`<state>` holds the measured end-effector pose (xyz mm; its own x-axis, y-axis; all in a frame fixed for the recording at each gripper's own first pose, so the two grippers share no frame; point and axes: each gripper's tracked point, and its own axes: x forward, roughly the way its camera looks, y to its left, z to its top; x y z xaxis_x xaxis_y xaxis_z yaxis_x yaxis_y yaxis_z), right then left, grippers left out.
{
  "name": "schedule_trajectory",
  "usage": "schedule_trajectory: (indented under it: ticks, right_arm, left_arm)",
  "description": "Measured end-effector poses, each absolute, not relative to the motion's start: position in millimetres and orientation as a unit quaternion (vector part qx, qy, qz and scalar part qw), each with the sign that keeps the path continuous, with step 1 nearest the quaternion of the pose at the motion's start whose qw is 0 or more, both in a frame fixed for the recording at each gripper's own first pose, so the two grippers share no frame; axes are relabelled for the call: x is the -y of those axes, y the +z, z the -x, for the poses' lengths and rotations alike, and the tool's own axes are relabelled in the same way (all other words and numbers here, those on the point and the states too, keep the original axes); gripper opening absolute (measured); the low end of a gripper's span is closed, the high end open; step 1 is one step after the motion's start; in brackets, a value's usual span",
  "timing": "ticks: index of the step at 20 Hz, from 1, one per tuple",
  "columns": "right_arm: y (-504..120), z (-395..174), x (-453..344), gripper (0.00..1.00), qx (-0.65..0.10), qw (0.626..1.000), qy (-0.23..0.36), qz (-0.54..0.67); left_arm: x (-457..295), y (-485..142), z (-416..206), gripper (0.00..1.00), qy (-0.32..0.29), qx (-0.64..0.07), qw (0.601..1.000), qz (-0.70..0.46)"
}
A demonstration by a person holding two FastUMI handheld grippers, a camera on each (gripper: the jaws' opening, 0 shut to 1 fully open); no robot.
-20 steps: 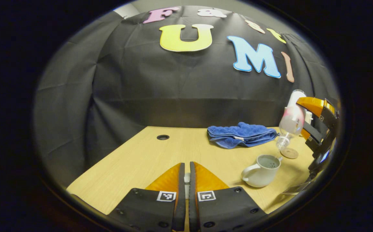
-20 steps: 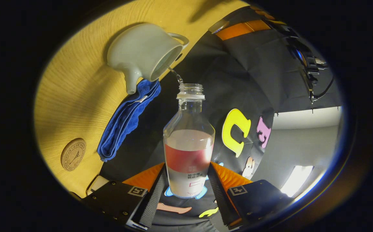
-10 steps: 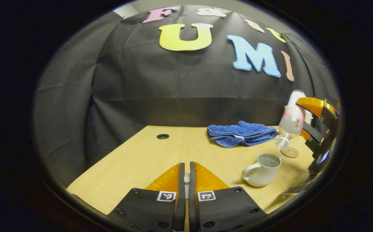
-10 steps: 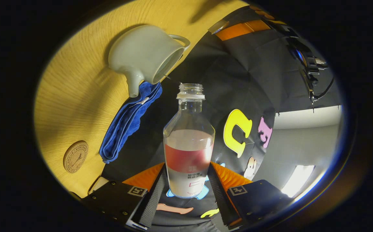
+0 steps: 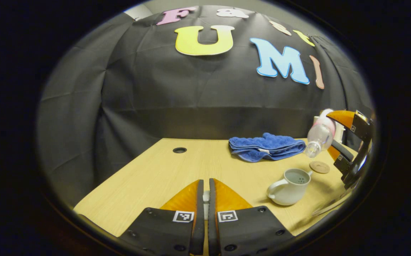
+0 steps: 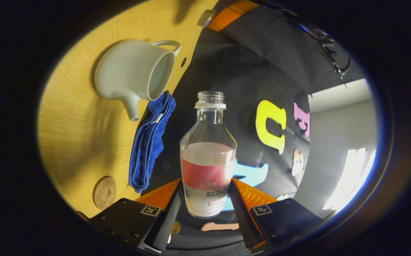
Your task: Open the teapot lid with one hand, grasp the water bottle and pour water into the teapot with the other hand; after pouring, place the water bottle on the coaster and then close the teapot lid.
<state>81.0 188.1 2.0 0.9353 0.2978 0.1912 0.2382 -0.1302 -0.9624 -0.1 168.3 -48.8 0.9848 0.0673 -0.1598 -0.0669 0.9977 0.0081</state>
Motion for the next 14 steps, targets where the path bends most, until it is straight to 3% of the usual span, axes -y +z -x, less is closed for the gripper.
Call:
schedule_trajectory:
  ticks: [7,14]
  right_arm:
    - [-22,-81,-179,0.77,0.057,0.828,0.100,0.549]
    - [-38,-94,-161,0.78,-0.038,0.933,0.130,0.334]
  left_arm:
    - [-168,-48,0,0.11,0.034,-0.079,0.996,-0.001]
    - [-169,-47,1,0.11,0.034,-0.078,0.996,0.000]
